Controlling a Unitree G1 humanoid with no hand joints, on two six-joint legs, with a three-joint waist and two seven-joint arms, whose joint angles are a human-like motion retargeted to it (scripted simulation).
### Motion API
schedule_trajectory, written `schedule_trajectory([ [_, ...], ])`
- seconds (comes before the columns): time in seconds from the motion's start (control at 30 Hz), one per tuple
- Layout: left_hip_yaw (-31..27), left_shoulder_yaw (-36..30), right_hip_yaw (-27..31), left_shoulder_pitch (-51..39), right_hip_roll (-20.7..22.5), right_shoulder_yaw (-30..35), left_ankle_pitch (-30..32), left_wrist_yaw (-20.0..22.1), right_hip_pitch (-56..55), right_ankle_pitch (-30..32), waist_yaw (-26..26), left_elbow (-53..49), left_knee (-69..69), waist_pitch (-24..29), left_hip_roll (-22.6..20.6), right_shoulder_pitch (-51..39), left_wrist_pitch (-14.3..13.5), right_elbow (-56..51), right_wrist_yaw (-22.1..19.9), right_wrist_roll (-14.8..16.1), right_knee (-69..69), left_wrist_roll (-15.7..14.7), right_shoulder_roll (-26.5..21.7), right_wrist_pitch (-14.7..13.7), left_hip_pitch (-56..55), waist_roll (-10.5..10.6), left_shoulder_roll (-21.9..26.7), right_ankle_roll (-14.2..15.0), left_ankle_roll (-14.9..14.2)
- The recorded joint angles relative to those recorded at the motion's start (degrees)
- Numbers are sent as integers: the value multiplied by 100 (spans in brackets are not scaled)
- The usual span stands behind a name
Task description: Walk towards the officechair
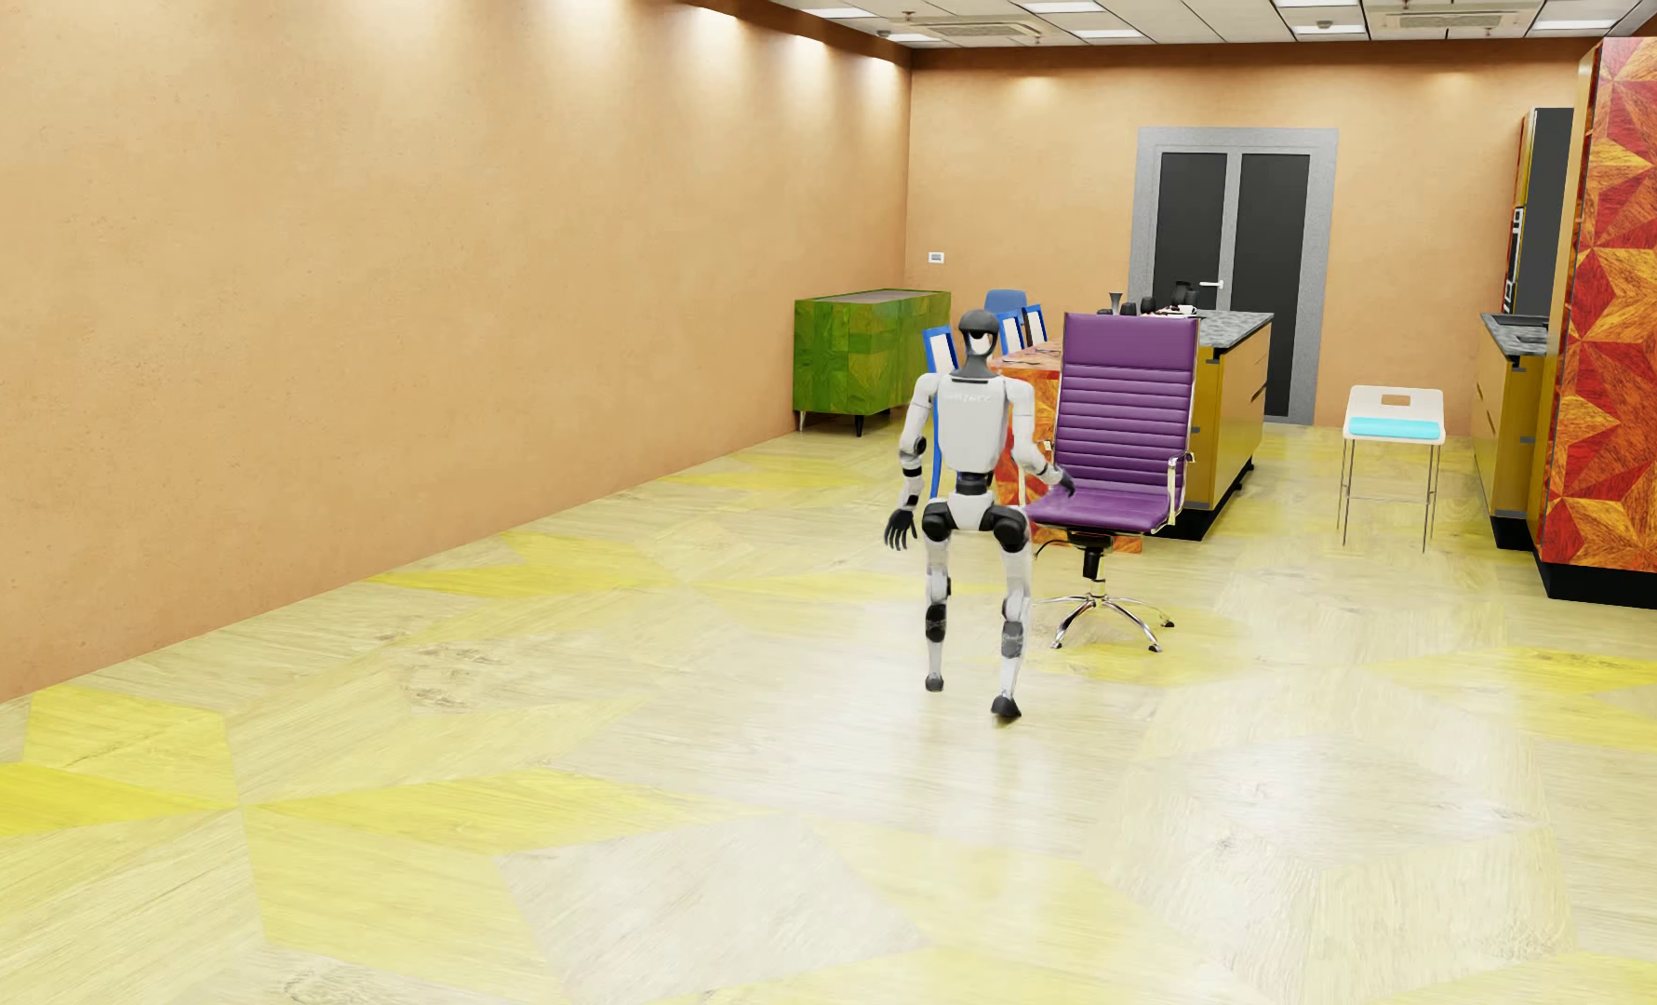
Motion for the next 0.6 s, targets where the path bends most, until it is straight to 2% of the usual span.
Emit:
schedule_trajectory([
  [0.03,118,-49,21,-133,-126,-92,-179,-107,-251,614,47,247,-8,-8,-28,-64,151,289,-264,4,479,-28,192,208,213,-72,-112,518,-50],
  [0.07,246,-285,-101,-318,-401,-119,-215,-466,-409,573,82,387,-276,-41,-103,-162,213,754,-299,-86,587,110,348,590,497,-129,-156,722,-94],
  [0.1,350,-543,-300,-505,-676,8,-178,-799,-499,362,102,328,-664,-86,-206,-286,156,1276,20,-324,415,312,386,997,807,-175,-139,388,-125],
  [0.13,414,-647,-510,-671,-879,280,-148,-888,-539,110,109,104,-1006,-131,-298,-387,5,1767,617,-699,25,439,312,1226,1067,-209,-90,70,-152],
  [0.17,441,-579,-718,-811,-1019,522,-180,-732,-512,-114,112,-213,-1183,-170,-360,-438,-165,2165,1238,-1069,-593,435,218,1260,1222,-234,-54,-21,-182],
  [0.2,426,-379,-741,-947,-1007,549,-269,-444,-473,-65,107,-524,-1216,-198,-393,-438,-346,2474,1576,-1274,-1397,401,211,1257,1292,-255,-85,117,-214],
  [0.23,400,-128,-838,-1071,-1014,373,-368,-163,-340,273,108,-806,-1201,-226,-428,-375,-606,2635,1505,-1264,-2442,325,306,1372,1322,-287,-59,306,-246],
  [0.27,370,114,-1070,-1220,-1017,94,-413,94,-144,669,113,-1087,-1263,-252,-439,-281,-751,2742,1140,-1137,-3038,212,447,1493,1363,-328,-51,54,-269],
  [0.3,355,438,-1143,-1323,-1045,-129,-452,345,-22,611,107,-1330,-1250,-267,-460,-191,-823,2881,737,-1033,-3179,98,567,1598,1391,-370,-114,21,-297],
  [0.33,357,854,-1173,-1363,-1050,-222,-451,618,58,581,95,-1535,-1221,-275,-458,-125,-846,3071,567,-1009,-3224,-25,638,1711,1429,-404,-241,-5,-328],
  [0.37,358,1282,-1202,-1371,-1030,-189,-464,915,136,607,87,-1693,-1220,-283,-434,-78,-854,3256,695,-1066,-3272,-147,646,1816,1486,-417,-415,-19,-362],
  [0.4,333,1590,-1249,-1397,-991,-88,-473,1185,237,648,78,-1779,-1256,-294,-404,-21,-862,3352,1000,-1150,-3365,-232,599,1859,1548,-413,-585,-27,-400],
  [0.43,284,1674,-1324,-1457,-938,8,-477,1338,375,663,71,-1788,-1326,-310,-375,63,-863,3322,1289,-1208,-3533,-232,521,1817,1611,-403,-688,-40,-439],
  [0.47,230,1528,-1413,-1530,-864,72,-506,1299,546,671,62,-1739,-1437,-329,-342,166,-863,3197,1407,-1228,-3773,-134,442,1705,1687,-388,-687,-62,-474],
  [0.5,185,1230,-1496,-1585,-779,106,-540,1074,725,686,48,-1657,-1544,-347,-304,269,-886,3043,1308,-1229,-4044,32,377,1574,1761,-366,-609,-85,-507],
  [0.53,146,907,-1563,-1609,-695,92,-573,748,872,717,26,-1540,-1621,-364,-260,350,-932,2926,1062,-1210,-4279,199,350,1490,1811,-338,-511,-99,-538],
  [0.6,75,475,-1638,-1588,-575,-103,-631,93,988,705,-24,-1130,-1637,-395,-170,390,-884,2876,664,-1047,-4492,332,429,1551,1804,-285,-424,-99,-596],
])
